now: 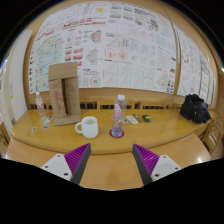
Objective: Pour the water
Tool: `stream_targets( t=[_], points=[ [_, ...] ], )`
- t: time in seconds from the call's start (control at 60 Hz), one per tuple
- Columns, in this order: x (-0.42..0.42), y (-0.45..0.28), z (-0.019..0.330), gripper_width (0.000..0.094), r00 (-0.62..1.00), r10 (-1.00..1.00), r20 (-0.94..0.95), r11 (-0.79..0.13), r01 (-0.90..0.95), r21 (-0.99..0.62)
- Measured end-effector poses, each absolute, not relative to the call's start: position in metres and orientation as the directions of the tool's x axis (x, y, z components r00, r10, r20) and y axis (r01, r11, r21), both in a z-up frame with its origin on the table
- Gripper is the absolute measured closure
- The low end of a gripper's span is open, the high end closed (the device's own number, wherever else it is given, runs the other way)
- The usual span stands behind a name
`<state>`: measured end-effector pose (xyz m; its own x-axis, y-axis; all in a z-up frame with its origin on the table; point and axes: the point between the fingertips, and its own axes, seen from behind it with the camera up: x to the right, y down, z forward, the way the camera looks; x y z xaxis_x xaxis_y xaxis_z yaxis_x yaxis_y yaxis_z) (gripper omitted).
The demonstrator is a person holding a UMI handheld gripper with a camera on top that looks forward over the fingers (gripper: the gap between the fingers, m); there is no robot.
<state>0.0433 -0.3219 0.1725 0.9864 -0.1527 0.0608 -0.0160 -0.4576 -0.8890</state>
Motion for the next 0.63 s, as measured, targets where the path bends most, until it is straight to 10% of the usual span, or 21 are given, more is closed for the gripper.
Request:
stream_targets(
  t=[0.633],
  points=[
    [-0.003,-0.48,0.219,0.0083,0.983,-0.17,0.064,-0.437,-0.017,-0.899]
  ],
)
